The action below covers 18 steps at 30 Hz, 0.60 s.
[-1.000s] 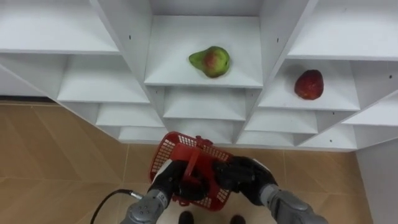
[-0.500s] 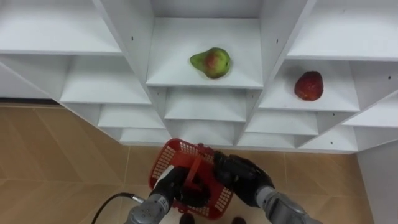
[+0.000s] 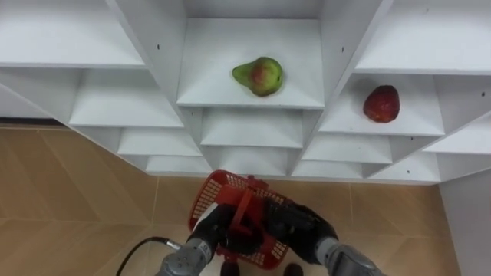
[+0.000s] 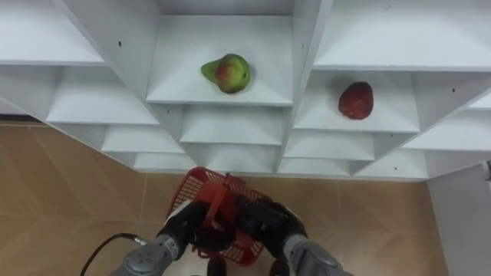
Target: Collect fruits from the closet
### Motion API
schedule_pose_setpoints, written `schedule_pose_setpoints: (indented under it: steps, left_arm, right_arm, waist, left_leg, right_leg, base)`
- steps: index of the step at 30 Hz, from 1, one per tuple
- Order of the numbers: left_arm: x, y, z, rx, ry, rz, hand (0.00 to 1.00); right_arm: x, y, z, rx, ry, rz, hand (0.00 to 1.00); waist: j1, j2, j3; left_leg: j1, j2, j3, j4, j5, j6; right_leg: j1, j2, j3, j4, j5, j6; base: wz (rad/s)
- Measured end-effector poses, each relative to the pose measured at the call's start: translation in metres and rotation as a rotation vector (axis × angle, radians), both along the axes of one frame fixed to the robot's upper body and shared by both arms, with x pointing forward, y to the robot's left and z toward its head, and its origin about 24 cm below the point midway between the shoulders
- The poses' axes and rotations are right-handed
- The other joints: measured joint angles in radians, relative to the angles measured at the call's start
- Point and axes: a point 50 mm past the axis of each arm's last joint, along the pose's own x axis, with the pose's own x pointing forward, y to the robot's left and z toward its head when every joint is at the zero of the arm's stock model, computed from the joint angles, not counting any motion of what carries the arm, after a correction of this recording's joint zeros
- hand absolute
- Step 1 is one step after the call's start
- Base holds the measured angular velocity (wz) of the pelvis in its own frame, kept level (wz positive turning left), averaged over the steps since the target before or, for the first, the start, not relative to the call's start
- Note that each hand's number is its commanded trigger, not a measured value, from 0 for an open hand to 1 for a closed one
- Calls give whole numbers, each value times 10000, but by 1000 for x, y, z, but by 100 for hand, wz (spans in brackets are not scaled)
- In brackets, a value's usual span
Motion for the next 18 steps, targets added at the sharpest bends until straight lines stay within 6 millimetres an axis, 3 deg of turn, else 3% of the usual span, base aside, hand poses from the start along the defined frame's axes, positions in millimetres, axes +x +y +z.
schedule_pose_setpoints:
  steps: [1,9,13,18]
  left_arm:
    - [0,0,0,1,6,-5,100]
    - [-1,4,-1,101,91,4,100]
    - [-3,8,-3,226,133,36,100]
    - [-3,9,-3,381,113,46,100]
  right_arm:
    - [0,0,0,1,12,21,0]
    - [-8,-9,-6,-230,300,106,0]
    - [-12,-13,-9,-319,514,144,0]
    - [-18,-13,-13,-456,781,288,0]
  waist:
    - [1,1,-1]
    - [-20,-22,-66]
    - [-23,-81,-164]
    - [-8,-102,-178]
  left_leg:
    - [0,-1,1,0,0,0]
    - [124,-46,-2,12,2,-1]
    - [315,-42,-14,2,2,-1]
    - [554,-42,-36,-25,1,-1]
  right_leg:
    - [0,0,-1,-1,0,1]
    - [145,11,-10,-9,0,1]
    - [388,28,-31,-108,8,5]
    - [639,31,-36,-127,18,25]
  base:
    - [0]
    - [0]
    - [0]
    - [0]
